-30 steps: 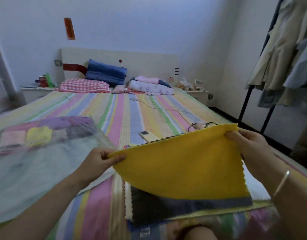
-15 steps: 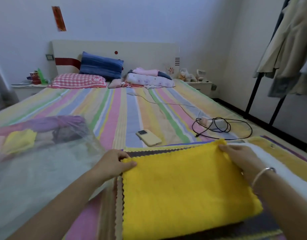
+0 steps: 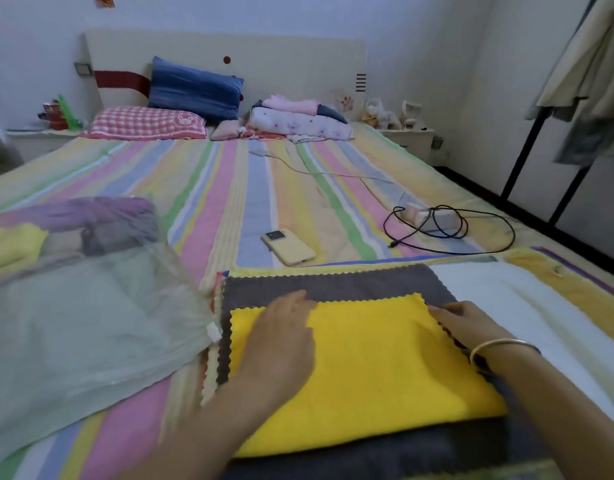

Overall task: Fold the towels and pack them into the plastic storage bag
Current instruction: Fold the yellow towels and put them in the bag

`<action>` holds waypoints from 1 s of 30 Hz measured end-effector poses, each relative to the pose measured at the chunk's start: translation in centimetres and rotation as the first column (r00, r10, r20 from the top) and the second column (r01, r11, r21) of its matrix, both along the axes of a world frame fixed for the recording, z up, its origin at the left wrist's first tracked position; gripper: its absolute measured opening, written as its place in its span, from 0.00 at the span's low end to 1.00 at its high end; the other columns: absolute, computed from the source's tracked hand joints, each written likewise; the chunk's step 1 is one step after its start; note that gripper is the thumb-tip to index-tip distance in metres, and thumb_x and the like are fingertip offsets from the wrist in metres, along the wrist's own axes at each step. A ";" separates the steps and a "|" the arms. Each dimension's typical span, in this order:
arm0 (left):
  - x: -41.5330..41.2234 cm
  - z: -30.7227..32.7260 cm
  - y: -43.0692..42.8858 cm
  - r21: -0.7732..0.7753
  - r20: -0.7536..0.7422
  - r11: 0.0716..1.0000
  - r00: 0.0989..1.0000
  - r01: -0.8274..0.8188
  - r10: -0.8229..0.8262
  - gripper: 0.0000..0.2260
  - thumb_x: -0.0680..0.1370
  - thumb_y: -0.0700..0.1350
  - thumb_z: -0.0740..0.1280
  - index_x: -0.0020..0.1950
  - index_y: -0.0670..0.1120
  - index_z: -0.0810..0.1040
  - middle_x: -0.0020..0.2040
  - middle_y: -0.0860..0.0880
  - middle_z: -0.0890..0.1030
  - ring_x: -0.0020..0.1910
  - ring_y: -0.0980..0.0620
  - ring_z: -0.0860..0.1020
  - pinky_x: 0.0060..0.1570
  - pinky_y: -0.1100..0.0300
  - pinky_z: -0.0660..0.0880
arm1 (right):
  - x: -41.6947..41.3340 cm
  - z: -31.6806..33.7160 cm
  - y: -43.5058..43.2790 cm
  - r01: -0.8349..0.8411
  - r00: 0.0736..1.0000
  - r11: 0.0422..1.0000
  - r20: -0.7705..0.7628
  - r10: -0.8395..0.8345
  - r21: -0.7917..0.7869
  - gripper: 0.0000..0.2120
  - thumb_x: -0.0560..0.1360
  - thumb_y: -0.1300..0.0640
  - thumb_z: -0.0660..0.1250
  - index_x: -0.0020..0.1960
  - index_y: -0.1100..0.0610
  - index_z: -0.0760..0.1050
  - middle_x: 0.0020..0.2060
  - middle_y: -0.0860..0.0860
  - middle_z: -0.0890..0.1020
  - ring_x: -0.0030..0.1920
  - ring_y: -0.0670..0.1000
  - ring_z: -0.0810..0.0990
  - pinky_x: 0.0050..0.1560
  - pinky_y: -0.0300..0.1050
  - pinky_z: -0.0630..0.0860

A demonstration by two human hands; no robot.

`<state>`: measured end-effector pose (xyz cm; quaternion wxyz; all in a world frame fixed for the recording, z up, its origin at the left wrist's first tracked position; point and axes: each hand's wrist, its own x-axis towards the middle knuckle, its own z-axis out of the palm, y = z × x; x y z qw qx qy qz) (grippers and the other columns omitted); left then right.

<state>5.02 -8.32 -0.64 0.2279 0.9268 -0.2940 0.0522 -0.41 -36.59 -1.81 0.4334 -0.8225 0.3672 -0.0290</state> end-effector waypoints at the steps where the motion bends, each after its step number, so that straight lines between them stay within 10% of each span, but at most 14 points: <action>1: -1.3 -0.2 -1.1 0.057 -0.030 0.998 0.999 0.035 -0.033 0.21 0.84 0.50 0.51 0.77 0.51 0.59 0.79 0.53 0.54 0.77 0.54 0.52 0.76 0.59 0.48 | -0.5 0.1 -0.2 0.002 1.000 1.000 -0.027 -0.002 -0.007 0.25 0.76 0.42 0.64 0.63 0.60 0.72 0.43 0.53 0.77 0.39 0.51 0.74 0.35 0.43 0.68; 5: -5.0 -3.1 -3.8 0.285 -0.090 0.952 0.992 0.113 -0.091 0.49 0.64 0.66 0.18 0.80 0.47 0.46 0.80 0.48 0.41 0.79 0.50 0.41 0.76 0.51 0.37 | -2.9 0.8 0.4 -0.022 0.987 0.995 -0.158 0.007 -0.095 0.23 0.75 0.41 0.66 0.59 0.56 0.66 0.48 0.52 0.74 0.44 0.51 0.73 0.39 0.45 0.68; 10: -5.8 -5.9 -3.6 0.241 -0.019 0.969 0.999 0.048 -0.045 0.38 0.78 0.64 0.32 0.77 0.46 0.63 0.78 0.44 0.58 0.77 0.46 0.58 0.72 0.47 0.49 | -4.3 2.6 2.9 -0.168 0.986 0.961 -0.027 0.166 -0.221 0.08 0.74 0.61 0.67 0.52 0.54 0.71 0.49 0.53 0.76 0.48 0.51 0.73 0.44 0.44 0.68; 12: -5.8 -5.7 -3.3 0.093 -0.038 0.991 0.995 0.092 -0.089 0.40 0.73 0.66 0.28 0.79 0.50 0.55 0.80 0.50 0.50 0.79 0.52 0.49 0.76 0.53 0.41 | -3.8 4.1 5.1 -0.213 0.968 0.942 0.074 0.239 -0.257 0.11 0.73 0.64 0.65 0.48 0.48 0.73 0.51 0.51 0.77 0.53 0.50 0.75 0.49 0.44 0.70; 15: -4.9 -3.9 -1.9 -0.470 -0.308 0.881 0.945 -0.053 -0.107 0.22 0.82 0.58 0.49 0.71 0.52 0.69 0.73 0.53 0.70 0.71 0.57 0.66 0.71 0.64 0.58 | -3.0 6.4 10.3 -0.297 0.916 0.894 0.165 0.366 -0.335 0.16 0.73 0.62 0.64 0.53 0.43 0.76 0.46 0.43 0.76 0.45 0.45 0.77 0.42 0.39 0.72; 17: -3.7 -2.0 -0.3 -0.638 -0.621 0.678 0.765 -0.365 -0.173 0.13 0.85 0.48 0.53 0.60 0.52 0.76 0.61 0.50 0.80 0.59 0.55 0.78 0.60 0.59 0.73 | -2.5 6.8 14.4 -0.376 0.877 0.852 0.158 0.454 -0.365 0.18 0.74 0.60 0.64 0.58 0.41 0.76 0.43 0.39 0.76 0.40 0.43 0.77 0.40 0.39 0.74; 20: -1.5 -0.6 2.9 -0.485 -0.873 0.499 0.372 -0.718 -0.314 0.16 0.84 0.50 0.52 0.52 0.45 0.77 0.45 0.45 0.83 0.43 0.48 0.82 0.41 0.54 0.77 | -1.8 4.8 20.2 -0.528 0.793 0.776 0.126 0.596 -0.346 0.20 0.74 0.59 0.63 0.62 0.42 0.74 0.50 0.44 0.81 0.47 0.48 0.79 0.51 0.45 0.78; 23: 0.0 -0.7 5.5 -0.337 -0.938 0.530 0.228 -0.778 -0.261 0.20 0.83 0.56 0.55 0.70 0.48 0.69 0.69 0.49 0.72 0.69 0.47 0.69 0.66 0.49 0.67 | -2.0 2.4 23.6 -0.680 0.690 0.691 0.105 0.716 -0.246 0.21 0.74 0.57 0.63 0.65 0.42 0.72 0.51 0.48 0.82 0.47 0.49 0.80 0.50 0.50 0.78; 26: 0.3 -0.5 5.9 -0.358 -0.934 0.563 0.291 -0.745 -0.208 0.35 0.78 0.64 0.60 0.79 0.52 0.52 0.80 0.52 0.52 0.78 0.50 0.52 0.74 0.50 0.53 | -2.7 1.7 23.3 -0.656 0.697 0.738 0.251 0.672 -0.158 0.16 0.77 0.56 0.64 0.63 0.43 0.74 0.49 0.39 0.81 0.44 0.42 0.79 0.51 0.46 0.78; 30: 0.1 -1.0 4.8 -0.389 -0.874 0.685 0.481 -0.616 -0.064 0.37 0.78 0.60 0.65 0.78 0.45 0.54 0.77 0.48 0.59 0.75 0.45 0.60 0.70 0.50 0.61 | -3.8 1.6 20.2 -0.484 0.745 0.861 0.442 0.499 -0.155 0.14 0.77 0.63 0.63 0.51 0.43 0.78 0.48 0.37 0.81 0.48 0.41 0.80 0.47 0.46 0.80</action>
